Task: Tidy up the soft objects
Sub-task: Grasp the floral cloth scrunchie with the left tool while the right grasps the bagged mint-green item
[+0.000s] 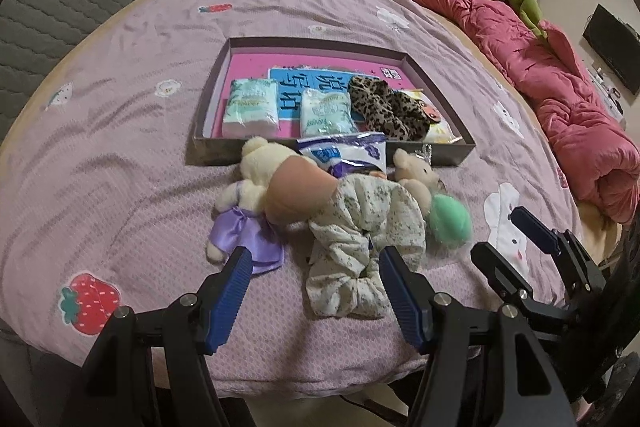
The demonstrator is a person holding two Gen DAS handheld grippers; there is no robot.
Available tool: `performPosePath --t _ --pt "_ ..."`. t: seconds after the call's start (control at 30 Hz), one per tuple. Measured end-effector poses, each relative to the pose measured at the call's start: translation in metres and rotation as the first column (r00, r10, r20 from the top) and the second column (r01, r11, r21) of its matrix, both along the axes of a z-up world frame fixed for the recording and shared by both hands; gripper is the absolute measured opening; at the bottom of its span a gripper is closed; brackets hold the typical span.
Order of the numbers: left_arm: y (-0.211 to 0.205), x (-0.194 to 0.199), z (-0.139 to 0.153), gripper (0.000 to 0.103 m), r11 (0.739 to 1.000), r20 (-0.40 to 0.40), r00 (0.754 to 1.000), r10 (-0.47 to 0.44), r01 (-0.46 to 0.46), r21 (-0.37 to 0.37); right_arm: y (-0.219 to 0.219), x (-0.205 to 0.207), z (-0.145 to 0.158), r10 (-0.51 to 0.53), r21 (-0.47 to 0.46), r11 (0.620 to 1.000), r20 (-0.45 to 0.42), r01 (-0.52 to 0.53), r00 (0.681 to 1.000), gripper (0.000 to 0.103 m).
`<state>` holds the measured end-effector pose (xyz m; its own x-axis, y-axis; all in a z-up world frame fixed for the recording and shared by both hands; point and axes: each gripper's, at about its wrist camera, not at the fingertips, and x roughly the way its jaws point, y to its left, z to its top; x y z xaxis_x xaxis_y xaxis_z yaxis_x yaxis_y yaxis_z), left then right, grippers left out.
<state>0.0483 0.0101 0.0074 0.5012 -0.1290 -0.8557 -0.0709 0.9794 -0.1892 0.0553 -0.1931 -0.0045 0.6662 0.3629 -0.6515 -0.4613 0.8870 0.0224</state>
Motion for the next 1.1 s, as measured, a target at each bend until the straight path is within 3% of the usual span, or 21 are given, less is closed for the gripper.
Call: performPosePath --t 0.6,1.1 --pt "-0.014 0.003 -0.032 0.065 0.999 -0.057 0.998 -0.034 0.033 -0.011 -0.002 0.007 -0.010 -0.020 -0.026 0.999 -0.037 0.019 0.999 0.076" --pt "-0.012 0.007 -0.040 0.065 1.000 -0.066 0.998 -0.020 0.018 -0.020 0.002 0.022 -0.029 -0.036 -0.099 0.995 -0.062 0.029 0.997 0.076"
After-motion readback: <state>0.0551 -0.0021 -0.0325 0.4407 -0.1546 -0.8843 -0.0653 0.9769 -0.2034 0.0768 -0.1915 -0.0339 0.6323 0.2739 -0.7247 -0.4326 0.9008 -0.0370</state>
